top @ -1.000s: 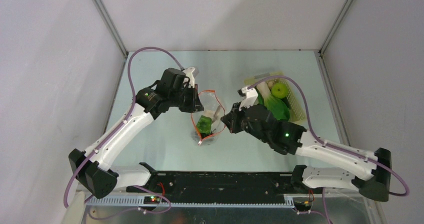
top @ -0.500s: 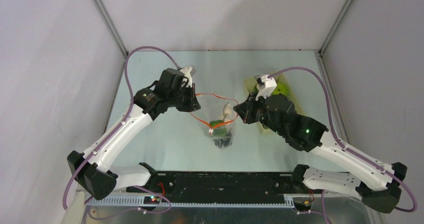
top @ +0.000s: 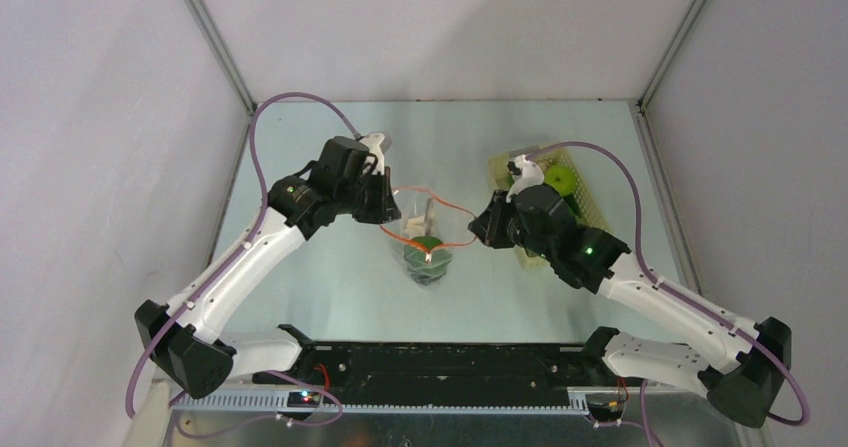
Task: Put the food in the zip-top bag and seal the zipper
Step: Adjust the zipper food storage bag at the center of the board.
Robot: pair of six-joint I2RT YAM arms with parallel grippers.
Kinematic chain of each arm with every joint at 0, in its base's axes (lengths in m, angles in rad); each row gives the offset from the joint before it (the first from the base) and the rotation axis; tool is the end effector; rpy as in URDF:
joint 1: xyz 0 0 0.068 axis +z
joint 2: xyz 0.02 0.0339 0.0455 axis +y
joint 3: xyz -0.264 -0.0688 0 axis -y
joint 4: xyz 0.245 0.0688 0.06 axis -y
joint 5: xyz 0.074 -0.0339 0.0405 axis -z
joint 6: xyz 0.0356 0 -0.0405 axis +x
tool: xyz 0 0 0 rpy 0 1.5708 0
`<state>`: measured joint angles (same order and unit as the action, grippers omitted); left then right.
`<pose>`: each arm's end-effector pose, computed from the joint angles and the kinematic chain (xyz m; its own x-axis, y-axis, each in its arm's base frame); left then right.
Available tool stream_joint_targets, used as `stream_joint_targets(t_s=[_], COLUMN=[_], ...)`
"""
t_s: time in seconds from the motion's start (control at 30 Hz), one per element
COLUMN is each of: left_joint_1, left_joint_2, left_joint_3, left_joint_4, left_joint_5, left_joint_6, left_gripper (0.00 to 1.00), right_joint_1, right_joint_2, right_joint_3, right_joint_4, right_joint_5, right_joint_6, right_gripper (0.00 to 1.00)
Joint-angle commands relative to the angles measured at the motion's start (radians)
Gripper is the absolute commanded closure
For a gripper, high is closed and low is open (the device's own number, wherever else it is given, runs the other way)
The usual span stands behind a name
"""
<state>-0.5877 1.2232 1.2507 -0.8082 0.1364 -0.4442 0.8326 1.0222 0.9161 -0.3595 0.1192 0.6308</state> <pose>0.2062 -0.1432 0.3515 -0.7995 0.0210 -0.6004 0.3169 0.8638 -0.3917 0.1579 0.1673 0.3234 -0.6350 0.1723 -0.7531 -0.3572 0.7989 0.4839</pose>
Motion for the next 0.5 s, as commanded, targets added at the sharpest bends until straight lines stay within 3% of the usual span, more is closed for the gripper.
stream_joint_targets(t_s=[0.0,0.03,0.07,0.13,0.33,0.47], left_joint_1=[0.009,0.009,0.009,0.01,0.014,0.032], left_joint_2=[-0.01,-0.009,-0.01,-0.009,-0.01,-0.017], left_joint_3=[0.012,0.012,0.012,0.012,0.013,0.014], left_joint_4=[0.011,0.012,0.012,0.012,0.014,0.017], left_joint_5=[0.003,0.002,0.003,0.008,0.016,0.033], left_joint_6=[-0.001,-0.001,-0.001,-0.002,-0.002,-0.005], left_gripper=[1.0,1.0,1.0,1.0,1.0,1.0], right_joint_1=[-0.023,-0.029,-0.041,-0.068,-0.195,-0.358], right_joint_2=[-0.013,-0.02,-0.035,-0.07,-0.145,-0.084], right_joint_3=[0.008,0.009,0.009,0.009,0.004,-0.025], right_joint_4=[0.109,0.125,0.134,0.157,0.058,0.03], right_joint_5=[-0.086,-0.118,-0.134,-0.143,0.103,0.131], right_joint_6=[-0.022,-0.035,-0.047,-0.117,-0.284,-0.34], right_gripper=[0.5,0.38,0.19,0.03,0.0,0.01])
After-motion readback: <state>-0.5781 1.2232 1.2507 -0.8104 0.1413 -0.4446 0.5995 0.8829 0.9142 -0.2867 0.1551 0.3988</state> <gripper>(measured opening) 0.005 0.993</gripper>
